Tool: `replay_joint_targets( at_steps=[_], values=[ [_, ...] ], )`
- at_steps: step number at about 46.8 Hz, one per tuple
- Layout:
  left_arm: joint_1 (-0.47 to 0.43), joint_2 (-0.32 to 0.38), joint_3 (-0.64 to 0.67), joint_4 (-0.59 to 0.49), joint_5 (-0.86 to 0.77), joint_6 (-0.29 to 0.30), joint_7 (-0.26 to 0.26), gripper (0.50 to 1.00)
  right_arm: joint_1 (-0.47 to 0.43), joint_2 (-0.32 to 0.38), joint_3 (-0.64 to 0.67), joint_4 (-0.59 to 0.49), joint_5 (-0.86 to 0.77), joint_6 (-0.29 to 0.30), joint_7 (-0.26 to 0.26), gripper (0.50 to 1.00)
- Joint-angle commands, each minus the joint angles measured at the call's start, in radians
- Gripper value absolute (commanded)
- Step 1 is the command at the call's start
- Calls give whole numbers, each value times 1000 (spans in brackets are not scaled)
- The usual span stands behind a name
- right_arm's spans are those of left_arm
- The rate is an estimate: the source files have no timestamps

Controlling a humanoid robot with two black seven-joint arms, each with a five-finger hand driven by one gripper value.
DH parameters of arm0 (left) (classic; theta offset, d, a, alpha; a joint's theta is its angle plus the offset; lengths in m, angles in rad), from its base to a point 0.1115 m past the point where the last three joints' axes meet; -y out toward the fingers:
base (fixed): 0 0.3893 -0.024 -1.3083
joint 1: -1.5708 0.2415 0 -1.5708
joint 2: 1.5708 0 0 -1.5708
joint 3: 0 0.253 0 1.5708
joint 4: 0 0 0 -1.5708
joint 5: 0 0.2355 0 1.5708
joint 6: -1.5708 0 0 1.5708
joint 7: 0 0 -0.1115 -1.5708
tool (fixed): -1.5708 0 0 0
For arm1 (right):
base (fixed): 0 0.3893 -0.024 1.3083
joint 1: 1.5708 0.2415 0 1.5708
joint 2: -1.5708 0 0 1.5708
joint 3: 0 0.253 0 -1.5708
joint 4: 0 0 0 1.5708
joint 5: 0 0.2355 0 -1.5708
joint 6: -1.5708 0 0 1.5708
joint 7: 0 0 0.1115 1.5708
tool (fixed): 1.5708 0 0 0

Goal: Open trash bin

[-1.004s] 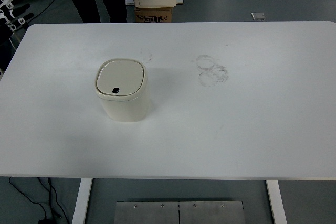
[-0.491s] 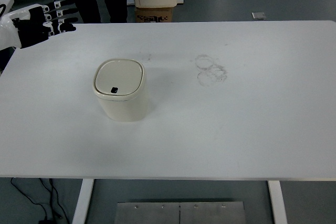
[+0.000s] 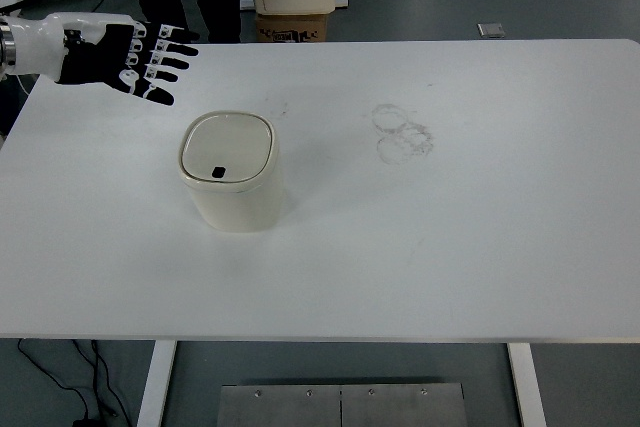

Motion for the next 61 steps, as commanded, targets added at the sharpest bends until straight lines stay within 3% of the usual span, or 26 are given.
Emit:
replay_joint_targets(
  at_steps=[1, 25, 36, 61],
  values=[
    [-20, -9, 0, -13, 54, 0, 1, 1000, 0, 0, 0, -1, 0, 0, 0, 991],
    [-92, -40, 26, -125, 277, 0, 1, 1000, 0, 0, 0, 1, 0, 0, 0, 991],
    [-152, -72, 114, -159, 284, 0, 3, 1000, 0, 0, 0, -1, 0, 0, 0, 991],
    [-166, -101, 119, -185, 312, 0, 9, 1000, 0, 0, 0, -1, 0, 0, 0, 991]
  ],
)
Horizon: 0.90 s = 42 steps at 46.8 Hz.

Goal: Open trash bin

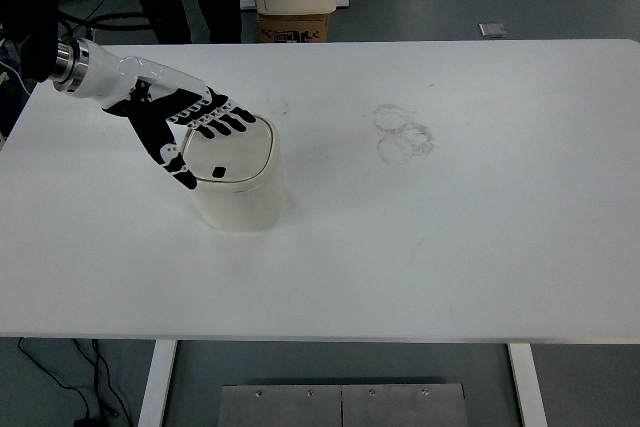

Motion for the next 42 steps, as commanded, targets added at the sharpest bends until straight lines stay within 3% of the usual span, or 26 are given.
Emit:
replay_joint_targets(
  at_steps=[1, 10, 42],
  values=[
    [0, 0, 0, -1, 1, 0, 0, 1000, 0, 0, 0, -1, 0, 1, 0, 991],
    [-1, -2, 60, -1, 1, 0, 0, 1000, 0, 0, 0, -1, 0, 1, 0, 991],
    [0, -15, 60, -8, -4, 0, 0, 1000, 0, 0, 0, -1, 0, -1, 0, 991]
  ],
)
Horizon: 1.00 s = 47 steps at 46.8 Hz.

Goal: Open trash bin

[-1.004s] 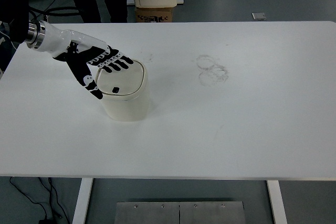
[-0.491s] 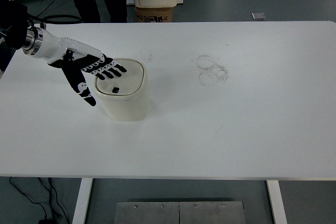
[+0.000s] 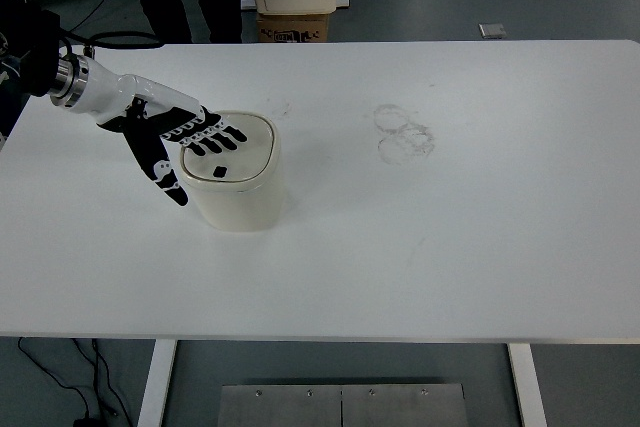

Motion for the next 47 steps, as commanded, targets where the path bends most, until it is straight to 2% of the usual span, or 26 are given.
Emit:
replay_joint_targets(
  at_steps=[1, 47],
  values=[
    [1, -2, 0, 0, 0, 0, 0, 1000, 0, 0, 0, -2, 0, -2, 0, 991],
    [12, -20, 1, 1, 0, 0, 0, 1000, 0, 0, 0, 0, 0, 0, 0, 991]
  ],
)
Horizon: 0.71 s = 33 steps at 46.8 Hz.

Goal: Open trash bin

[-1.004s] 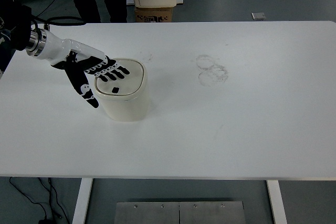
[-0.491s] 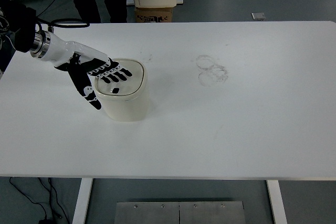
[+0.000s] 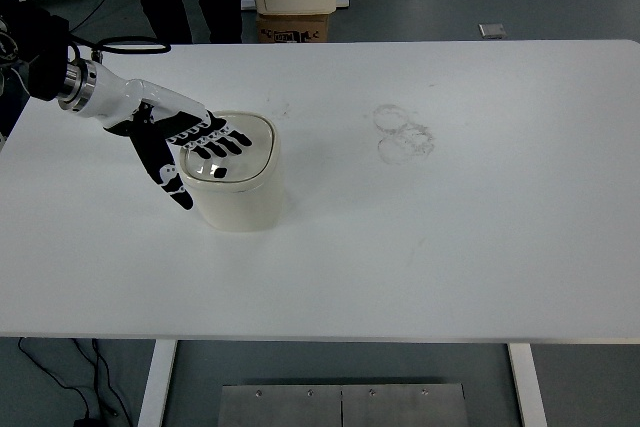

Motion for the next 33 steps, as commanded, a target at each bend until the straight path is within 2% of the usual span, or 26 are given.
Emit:
replay_joint_targets(
  at_steps=[1, 33],
  values=[
    [0, 0, 1, 0, 0, 0, 0, 1000, 0, 0, 0, 1, 0, 0, 0, 991],
    [3, 1, -1, 5, -4, 0, 0, 1000, 0, 0, 0, 1, 0, 0, 0, 991]
  ],
)
